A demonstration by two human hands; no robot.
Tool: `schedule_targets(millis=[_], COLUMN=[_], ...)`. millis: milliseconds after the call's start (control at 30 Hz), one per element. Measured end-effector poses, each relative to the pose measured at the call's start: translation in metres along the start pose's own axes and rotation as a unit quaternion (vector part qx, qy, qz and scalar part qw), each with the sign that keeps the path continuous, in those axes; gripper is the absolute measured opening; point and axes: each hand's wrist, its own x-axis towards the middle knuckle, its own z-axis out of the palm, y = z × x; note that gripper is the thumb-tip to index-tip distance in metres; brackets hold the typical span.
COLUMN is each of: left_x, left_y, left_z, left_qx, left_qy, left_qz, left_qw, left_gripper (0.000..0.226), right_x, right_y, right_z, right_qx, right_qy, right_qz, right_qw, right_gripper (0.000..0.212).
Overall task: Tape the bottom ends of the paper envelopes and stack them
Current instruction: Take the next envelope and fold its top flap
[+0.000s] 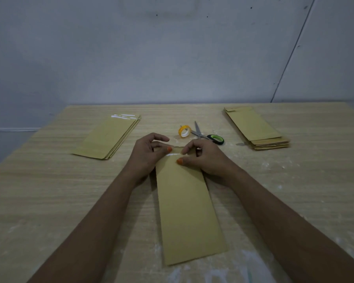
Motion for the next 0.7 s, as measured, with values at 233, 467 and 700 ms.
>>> schedule_targets(millis=[233, 467, 700], left_x=[-0.0014, -0.0002, 0.0008], left_y=[0.0023, 0.0009, -0.0021], left_z=[0.0023, -0.0003, -0.0008], left_qx=[-0.003, -0.04, -0.03], left_qy=[-0.014, -0.034, -0.045], left_qz=[0.012, -0.036, -0.011], left_qw=[1.0, 0.998, 0.998], left_gripper=[0.018, 0.035, 0.016], right_x=[0.0004, 0.0029, 0.0052], right_y=[0.0008, 0.005, 0.003], right_z=[-0.0035, -0.0029, -0.002], right_qx=[0.051, 0.135, 0.191], right_qy=[-0.026, 0.016, 0.047], right_qz=[0.011, -0.009, 0.003], right_qw=[0.998, 0.991, 0.98], right_gripper=[0.015, 0.018, 0.022])
